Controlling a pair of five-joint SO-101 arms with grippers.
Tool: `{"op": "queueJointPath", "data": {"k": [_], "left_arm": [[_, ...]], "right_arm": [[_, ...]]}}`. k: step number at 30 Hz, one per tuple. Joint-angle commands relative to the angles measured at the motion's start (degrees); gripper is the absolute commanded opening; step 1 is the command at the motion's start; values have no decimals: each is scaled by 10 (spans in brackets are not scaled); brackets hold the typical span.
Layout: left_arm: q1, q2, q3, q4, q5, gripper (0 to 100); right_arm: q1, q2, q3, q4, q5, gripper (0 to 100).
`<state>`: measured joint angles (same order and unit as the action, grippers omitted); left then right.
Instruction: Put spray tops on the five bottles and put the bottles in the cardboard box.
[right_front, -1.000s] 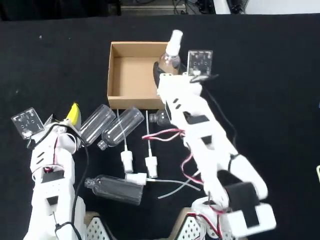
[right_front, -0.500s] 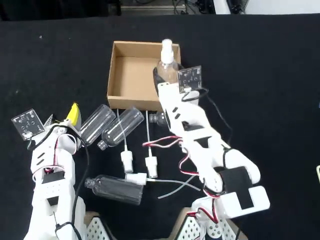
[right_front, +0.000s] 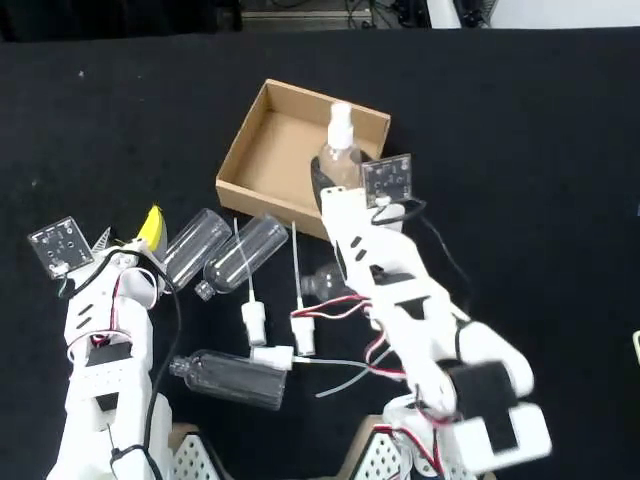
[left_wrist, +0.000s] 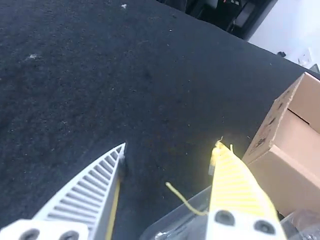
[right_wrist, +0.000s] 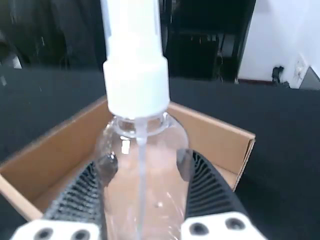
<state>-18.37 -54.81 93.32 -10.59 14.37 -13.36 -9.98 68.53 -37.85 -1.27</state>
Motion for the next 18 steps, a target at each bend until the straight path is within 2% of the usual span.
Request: {"op": "queueJointPath", "data": {"k": [1, 4, 6, 11, 13, 15, 18], "left_arm": [[7, -5, -7, -11, 1, 245], [5, -5, -12, -2, 1, 245], [4, -11, -42, 48, 1, 245], [15, 6, -278, 328, 1, 248], [32, 32, -375, 392, 1, 250], [55, 73, -445, 410, 1, 250], [95, 163, -524, 409, -37, 246]], "right_arm": [[2, -80, -6, -11, -39, 10], [18, -125, -11, -9, -55, 10], [39, -161, -12, 21, -54, 10], [98, -307, 12, 193, -54, 10], [117, -379, 31, 273, -54, 10], [128, -452, 58, 345, -54, 10], [139, -558, 104, 430, -54, 11]]}}
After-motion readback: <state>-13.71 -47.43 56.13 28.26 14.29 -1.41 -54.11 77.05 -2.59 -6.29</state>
